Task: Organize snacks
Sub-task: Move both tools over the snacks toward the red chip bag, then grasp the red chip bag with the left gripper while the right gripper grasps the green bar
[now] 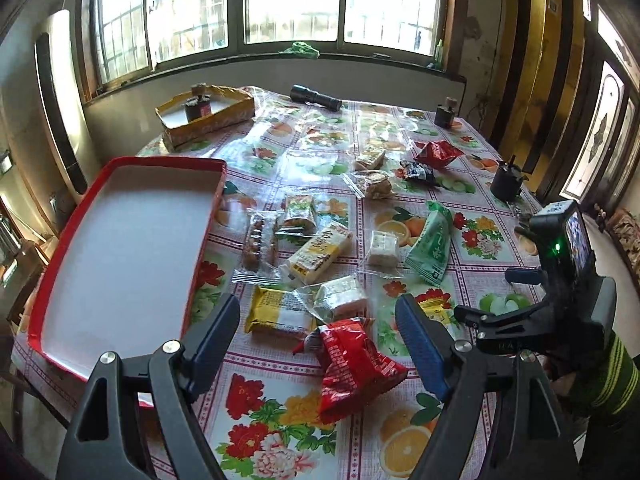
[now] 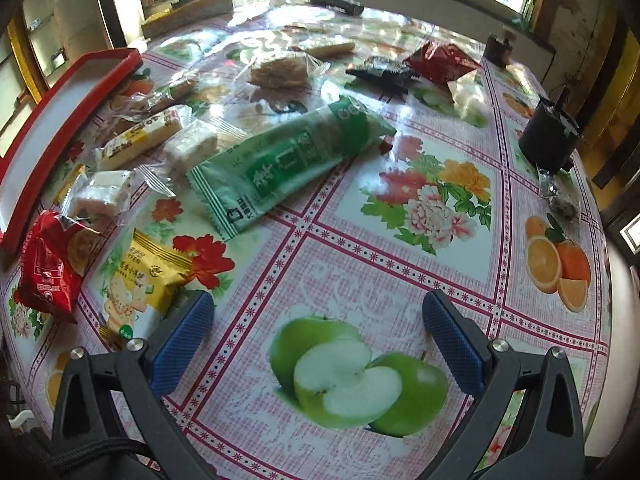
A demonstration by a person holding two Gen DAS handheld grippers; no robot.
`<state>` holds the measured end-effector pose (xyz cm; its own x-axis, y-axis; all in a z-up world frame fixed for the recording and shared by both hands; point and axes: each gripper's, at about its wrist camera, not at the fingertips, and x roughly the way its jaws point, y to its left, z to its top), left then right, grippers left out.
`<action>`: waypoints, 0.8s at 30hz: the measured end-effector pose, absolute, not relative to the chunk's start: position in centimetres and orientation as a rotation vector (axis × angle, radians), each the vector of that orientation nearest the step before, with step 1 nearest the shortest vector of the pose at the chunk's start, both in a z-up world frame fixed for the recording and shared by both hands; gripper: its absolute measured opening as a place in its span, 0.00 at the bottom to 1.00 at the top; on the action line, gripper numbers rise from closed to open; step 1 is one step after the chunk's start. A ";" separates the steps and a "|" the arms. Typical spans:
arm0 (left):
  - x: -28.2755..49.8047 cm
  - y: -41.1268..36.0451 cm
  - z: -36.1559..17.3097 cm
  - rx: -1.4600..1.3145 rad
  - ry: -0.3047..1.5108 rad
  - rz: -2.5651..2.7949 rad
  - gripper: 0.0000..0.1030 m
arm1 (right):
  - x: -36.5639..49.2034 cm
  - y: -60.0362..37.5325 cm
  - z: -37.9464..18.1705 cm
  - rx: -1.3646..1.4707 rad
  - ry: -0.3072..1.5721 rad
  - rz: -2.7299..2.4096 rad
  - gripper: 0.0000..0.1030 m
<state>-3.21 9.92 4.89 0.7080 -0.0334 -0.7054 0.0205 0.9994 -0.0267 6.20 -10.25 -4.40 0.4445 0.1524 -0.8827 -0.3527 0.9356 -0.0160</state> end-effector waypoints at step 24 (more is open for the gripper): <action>-5.9 10.5 4.6 0.057 0.751 0.076 0.78 | -3.2 -9.7 4.1 -0.070 0.763 0.056 1.00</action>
